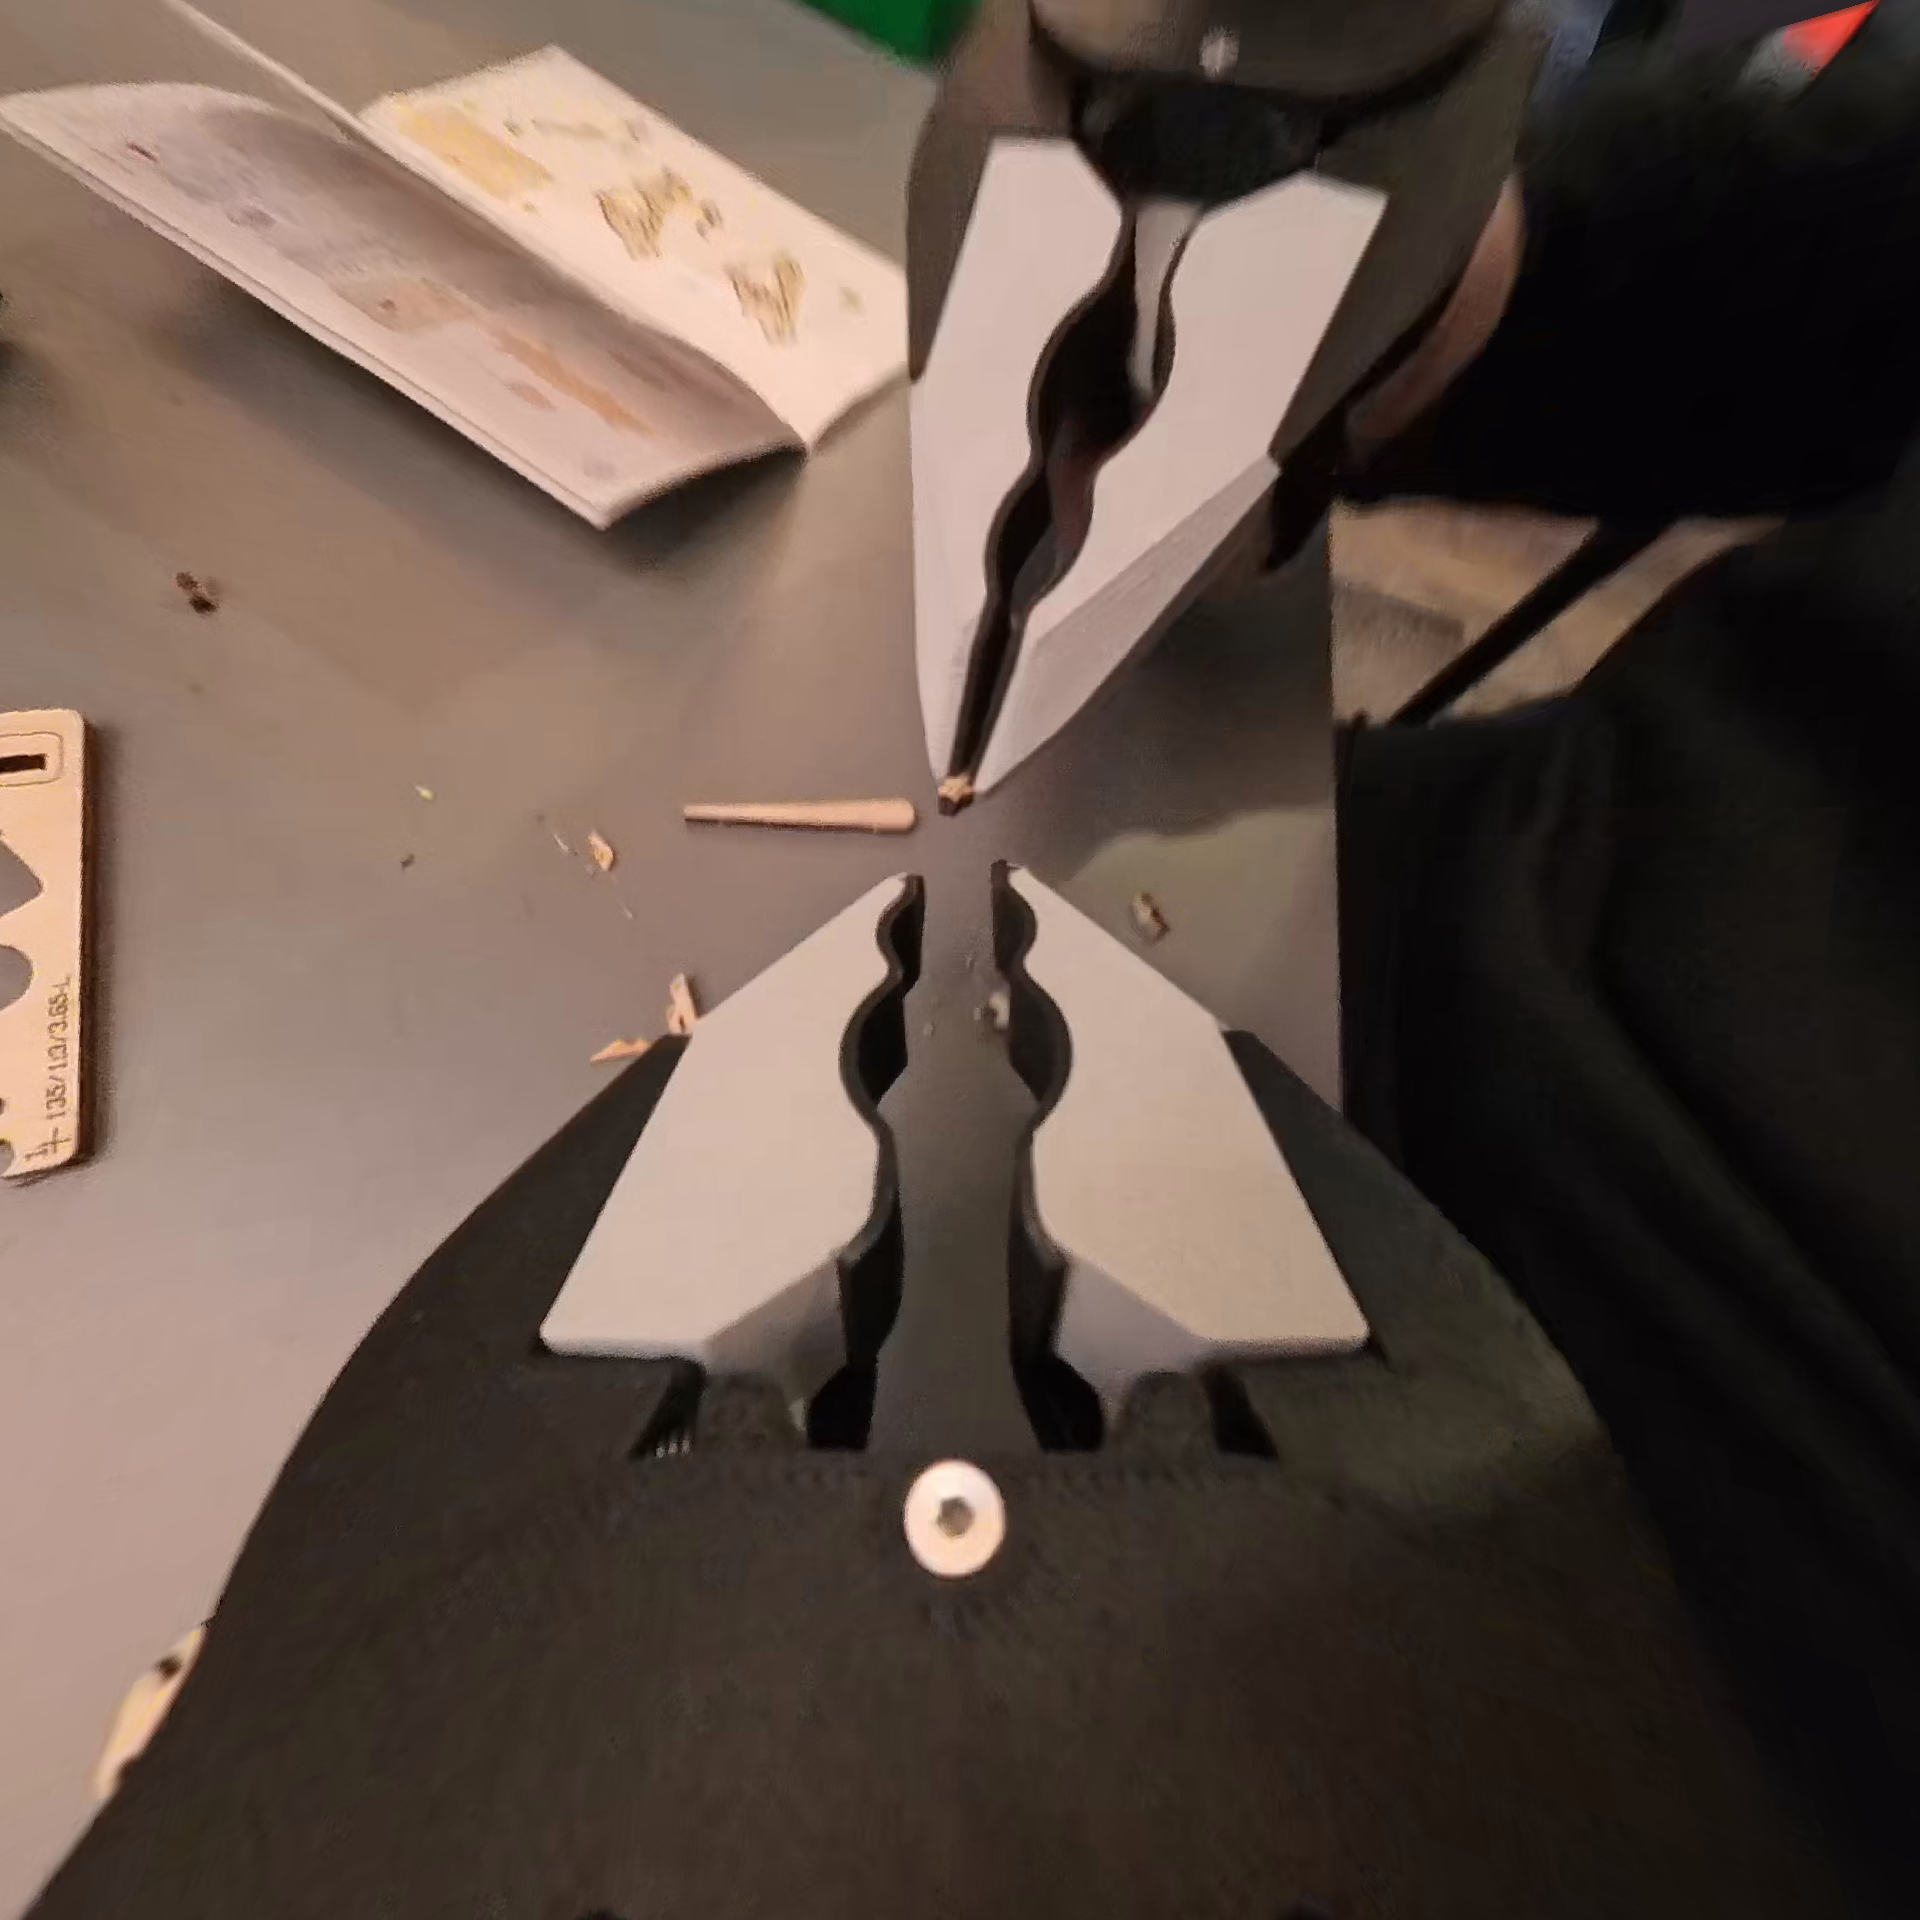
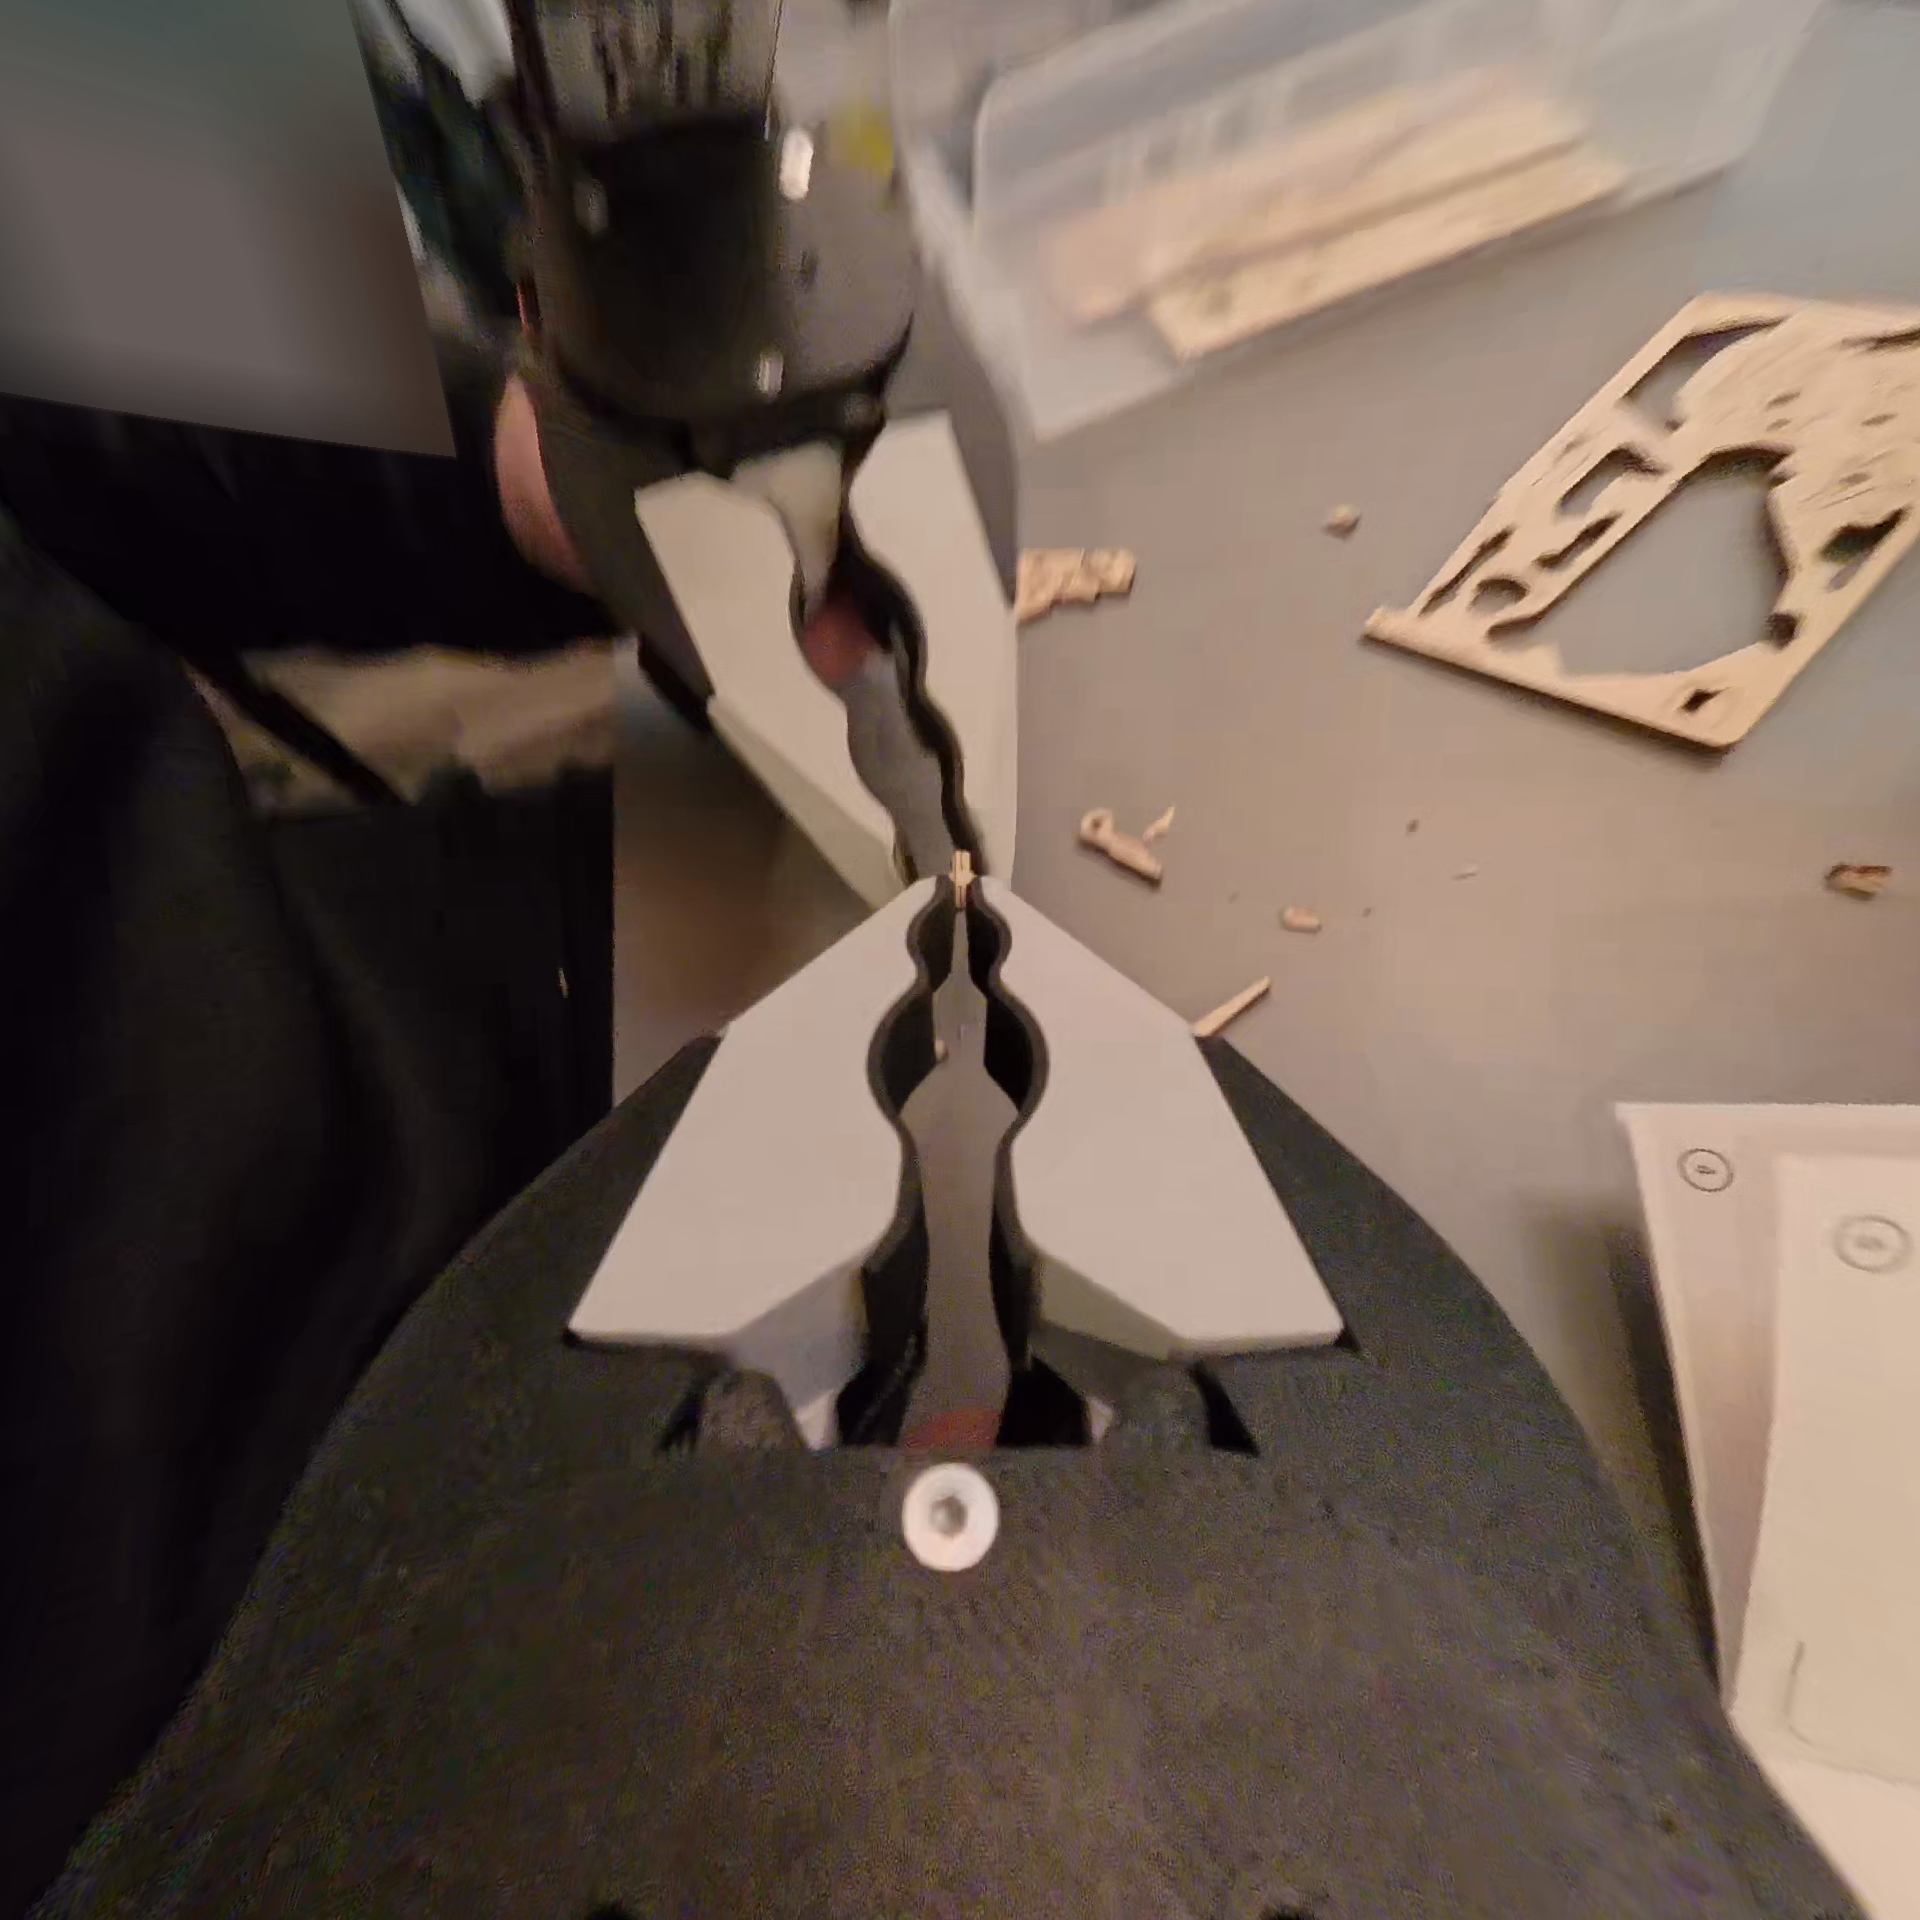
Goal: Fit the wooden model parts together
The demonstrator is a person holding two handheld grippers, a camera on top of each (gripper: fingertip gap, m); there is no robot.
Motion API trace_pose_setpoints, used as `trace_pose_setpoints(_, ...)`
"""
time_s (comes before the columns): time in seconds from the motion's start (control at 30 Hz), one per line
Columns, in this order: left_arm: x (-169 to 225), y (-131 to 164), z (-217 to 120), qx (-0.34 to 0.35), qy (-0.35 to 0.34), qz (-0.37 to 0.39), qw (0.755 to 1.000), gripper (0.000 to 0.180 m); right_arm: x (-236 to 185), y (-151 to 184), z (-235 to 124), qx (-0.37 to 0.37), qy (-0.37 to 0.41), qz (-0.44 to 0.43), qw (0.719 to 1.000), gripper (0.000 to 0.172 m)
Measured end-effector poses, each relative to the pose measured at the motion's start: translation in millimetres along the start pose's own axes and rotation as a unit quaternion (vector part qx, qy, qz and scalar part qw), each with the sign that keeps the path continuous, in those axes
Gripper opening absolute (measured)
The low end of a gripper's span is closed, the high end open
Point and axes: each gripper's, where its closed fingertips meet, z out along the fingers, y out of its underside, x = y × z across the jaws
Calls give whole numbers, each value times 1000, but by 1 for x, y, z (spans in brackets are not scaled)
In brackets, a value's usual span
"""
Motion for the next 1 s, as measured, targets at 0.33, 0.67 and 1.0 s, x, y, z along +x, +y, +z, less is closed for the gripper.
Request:
trace_pose_setpoints(0.33,-20,-63,-28,126,-160,96,974,22,20,-58,-23,253,-97,280,921,0)
trace_pose_setpoints(0.67,-31,-84,-32,78,-302,235,921,10,23,-76,-28,340,-159,374,848,0)
trace_pose_setpoints(1.0,-32,-83,-34,21,-292,300,908,8,22,-77,-29,339,-153,363,854,0)
